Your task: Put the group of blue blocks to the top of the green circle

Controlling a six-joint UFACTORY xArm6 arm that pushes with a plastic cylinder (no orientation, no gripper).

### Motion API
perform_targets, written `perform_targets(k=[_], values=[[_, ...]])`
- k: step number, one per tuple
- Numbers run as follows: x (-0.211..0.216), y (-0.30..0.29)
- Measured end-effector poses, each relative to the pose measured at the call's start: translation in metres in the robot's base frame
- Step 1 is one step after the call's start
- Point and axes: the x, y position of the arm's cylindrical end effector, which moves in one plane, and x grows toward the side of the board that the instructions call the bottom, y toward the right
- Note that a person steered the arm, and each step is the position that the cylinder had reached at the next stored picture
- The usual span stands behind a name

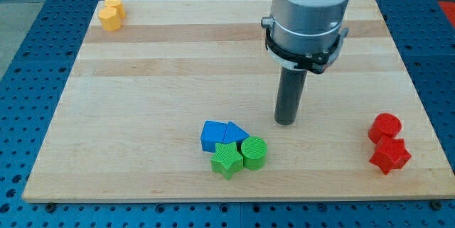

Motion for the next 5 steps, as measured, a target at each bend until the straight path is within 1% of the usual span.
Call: perform_targets(k=[1,2,3,4,5], values=[[0.0,-0.065],[0.001,-0.143],[0.023,-0.17],[0.045,-0.162],[0.045,-0.132]])
